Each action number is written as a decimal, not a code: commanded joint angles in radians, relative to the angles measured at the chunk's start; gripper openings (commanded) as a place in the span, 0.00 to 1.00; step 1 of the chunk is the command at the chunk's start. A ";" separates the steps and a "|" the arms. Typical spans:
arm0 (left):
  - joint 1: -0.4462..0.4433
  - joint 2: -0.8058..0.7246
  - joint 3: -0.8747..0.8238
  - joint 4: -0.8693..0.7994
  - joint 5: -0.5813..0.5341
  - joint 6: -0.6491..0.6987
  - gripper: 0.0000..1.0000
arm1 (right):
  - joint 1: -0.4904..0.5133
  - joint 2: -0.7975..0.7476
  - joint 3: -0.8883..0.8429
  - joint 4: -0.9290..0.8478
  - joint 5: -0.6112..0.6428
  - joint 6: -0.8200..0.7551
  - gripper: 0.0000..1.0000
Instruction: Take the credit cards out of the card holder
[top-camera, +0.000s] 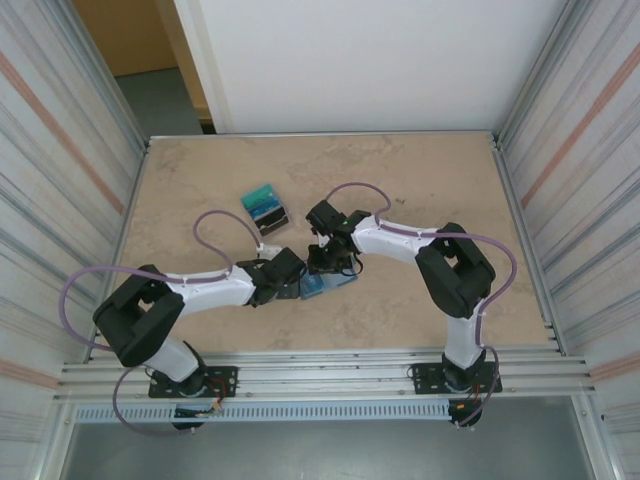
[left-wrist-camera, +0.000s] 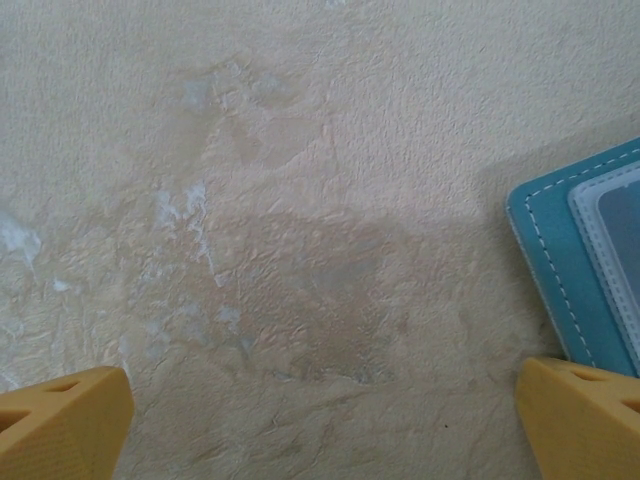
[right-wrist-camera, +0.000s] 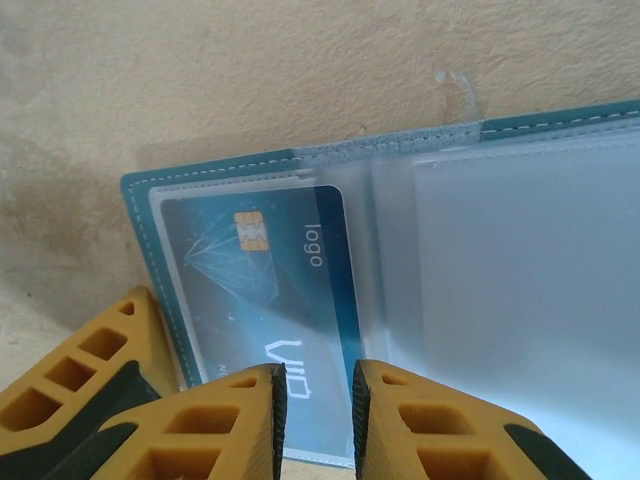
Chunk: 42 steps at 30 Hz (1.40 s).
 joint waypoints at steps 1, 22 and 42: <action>0.003 -0.035 0.020 -0.015 -0.002 0.007 0.99 | 0.004 0.018 -0.020 -0.002 -0.011 0.025 0.26; 0.046 0.051 0.043 0.043 0.064 0.043 0.99 | 0.010 0.038 -0.019 0.007 -0.027 0.024 0.27; 0.055 0.064 0.051 0.021 0.049 0.041 0.99 | 0.002 0.027 -0.050 0.005 -0.008 0.039 0.33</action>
